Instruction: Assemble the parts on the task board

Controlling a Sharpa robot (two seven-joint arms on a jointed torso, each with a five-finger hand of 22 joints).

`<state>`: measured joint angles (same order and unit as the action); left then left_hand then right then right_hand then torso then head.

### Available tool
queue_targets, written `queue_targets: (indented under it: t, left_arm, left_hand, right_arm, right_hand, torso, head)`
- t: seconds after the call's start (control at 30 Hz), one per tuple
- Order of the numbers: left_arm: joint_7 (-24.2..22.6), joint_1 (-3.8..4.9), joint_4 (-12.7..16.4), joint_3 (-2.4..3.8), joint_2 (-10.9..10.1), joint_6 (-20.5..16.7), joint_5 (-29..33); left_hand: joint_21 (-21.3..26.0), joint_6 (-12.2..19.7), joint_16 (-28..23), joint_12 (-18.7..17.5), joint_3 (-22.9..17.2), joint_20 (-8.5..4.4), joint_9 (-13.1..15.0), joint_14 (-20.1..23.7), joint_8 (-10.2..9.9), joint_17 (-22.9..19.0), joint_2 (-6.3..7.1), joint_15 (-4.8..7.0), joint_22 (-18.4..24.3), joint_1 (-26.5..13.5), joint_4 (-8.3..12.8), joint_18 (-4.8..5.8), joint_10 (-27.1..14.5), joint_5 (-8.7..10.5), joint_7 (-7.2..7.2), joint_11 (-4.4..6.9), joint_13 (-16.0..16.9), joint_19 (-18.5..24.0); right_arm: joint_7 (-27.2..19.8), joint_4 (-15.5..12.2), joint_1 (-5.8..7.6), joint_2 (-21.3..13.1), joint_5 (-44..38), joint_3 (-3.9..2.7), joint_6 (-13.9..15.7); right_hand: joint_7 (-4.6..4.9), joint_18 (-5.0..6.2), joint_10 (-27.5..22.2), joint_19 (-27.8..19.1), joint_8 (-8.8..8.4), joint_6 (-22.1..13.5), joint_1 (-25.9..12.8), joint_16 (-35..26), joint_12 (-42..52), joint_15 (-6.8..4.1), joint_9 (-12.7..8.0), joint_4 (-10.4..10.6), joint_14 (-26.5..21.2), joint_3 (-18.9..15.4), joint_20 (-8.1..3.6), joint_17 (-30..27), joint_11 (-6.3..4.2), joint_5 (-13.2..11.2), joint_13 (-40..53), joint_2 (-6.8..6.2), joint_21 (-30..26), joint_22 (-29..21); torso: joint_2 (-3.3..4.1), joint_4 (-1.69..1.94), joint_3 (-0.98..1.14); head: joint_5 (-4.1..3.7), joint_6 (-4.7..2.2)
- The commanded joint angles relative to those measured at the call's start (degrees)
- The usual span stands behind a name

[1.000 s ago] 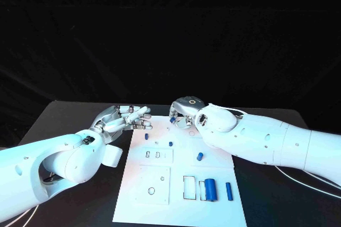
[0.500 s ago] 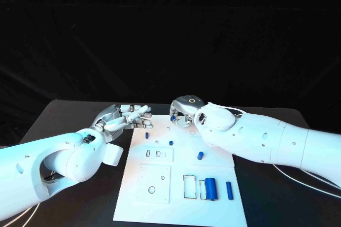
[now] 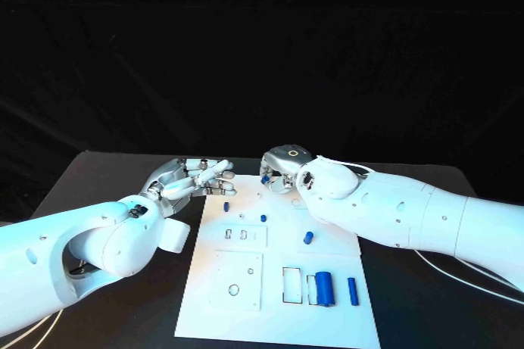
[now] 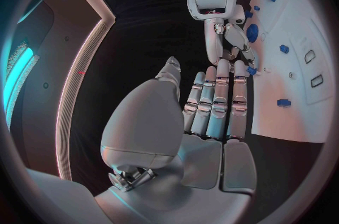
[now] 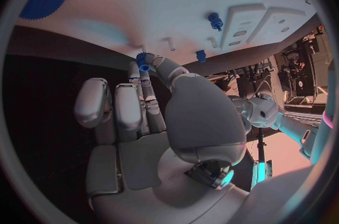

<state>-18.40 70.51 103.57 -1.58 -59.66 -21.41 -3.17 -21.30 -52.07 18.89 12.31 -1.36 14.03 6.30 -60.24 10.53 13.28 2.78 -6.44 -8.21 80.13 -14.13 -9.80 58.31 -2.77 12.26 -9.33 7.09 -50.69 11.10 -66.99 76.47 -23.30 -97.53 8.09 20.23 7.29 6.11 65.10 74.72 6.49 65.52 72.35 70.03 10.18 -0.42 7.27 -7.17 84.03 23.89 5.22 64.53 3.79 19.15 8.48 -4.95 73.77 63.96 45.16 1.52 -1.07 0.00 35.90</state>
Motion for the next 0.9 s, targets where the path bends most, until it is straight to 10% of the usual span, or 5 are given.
queue_targets:
  t: [0.03, 0.9]
  left_arm:
    - [-0.26, 0.13, 0.11, 0.06, 0.18, 0.61, 0.14]
    - [-0.28, 0.18, 0.06, 0.07, 0.16, 0.55, 0.14]
  left_hand:
    - [0.3, -0.1, -0.36, -0.28, 0.24, 0.21, -0.09, 0.29, -0.18, 0.06, -0.59, -0.12, 0.05, 0.0, 0.11, -0.69, -0.34, -0.05, 0.36, -0.03, -0.07, 0.27]
    - [0.33, -0.06, -0.42, -0.33, 0.3, 0.23, -0.09, 0.31, -0.24, 0.1, -0.66, -0.15, 0.09, 0.08, 0.14, -0.69, -0.4, -0.06, 0.4, -0.06, -0.07, 0.28]
  right_arm:
    - [-0.12, 0.32, -0.11, 0.27, -0.81, -0.01, -1.45]
    - [-0.74, 0.66, -0.26, 0.49, -0.33, 0.01, -2.88]
  right_hand:
    - [0.21, -0.67, -0.15, -0.03, 0.05, -0.14, 0.06, 0.29, -0.38, -0.12, 0.02, 0.07, 1.75, 0.28, 0.27, -0.01, 0.38, -0.4, -0.05, -0.73, 0.08, -0.09]
    - [0.59, -0.56, -1.13, -0.57, -0.61, -1.09, -0.32, 0.32, -0.93, 0.24, 0.15, 0.64, 1.55, 0.65, 0.56, -0.23, 0.8, -0.87, -0.45, -1.39, -0.19, -0.32]
  torso:
    - [0.05, 0.0, -0.01]
    - [0.03, -0.09, -0.03]
  head:
    - [0.08, 0.12]
    - [0.32, 0.63]
